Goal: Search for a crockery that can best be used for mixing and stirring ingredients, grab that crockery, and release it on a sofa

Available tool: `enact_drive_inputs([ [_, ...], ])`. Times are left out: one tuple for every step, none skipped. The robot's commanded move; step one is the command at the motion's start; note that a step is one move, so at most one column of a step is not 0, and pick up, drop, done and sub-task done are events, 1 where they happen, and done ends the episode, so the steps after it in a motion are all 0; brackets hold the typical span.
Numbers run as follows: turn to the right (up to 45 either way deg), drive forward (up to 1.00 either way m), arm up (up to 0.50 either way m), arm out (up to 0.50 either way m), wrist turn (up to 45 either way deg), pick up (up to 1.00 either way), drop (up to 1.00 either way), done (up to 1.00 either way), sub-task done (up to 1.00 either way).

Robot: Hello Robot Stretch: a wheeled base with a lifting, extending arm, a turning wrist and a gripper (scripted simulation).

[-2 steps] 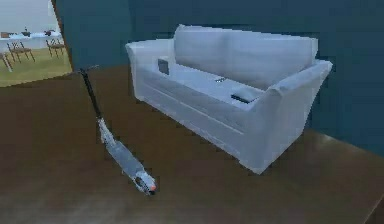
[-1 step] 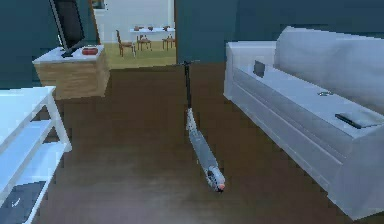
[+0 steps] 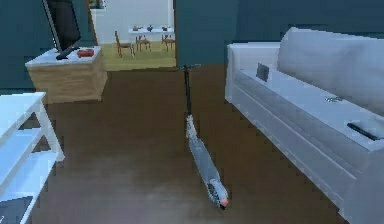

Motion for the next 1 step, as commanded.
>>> enact_drive_inputs([
  [-45.0,0.0,0.0,0.0,0.0,0.0,0.0,0.0,0.0],
])
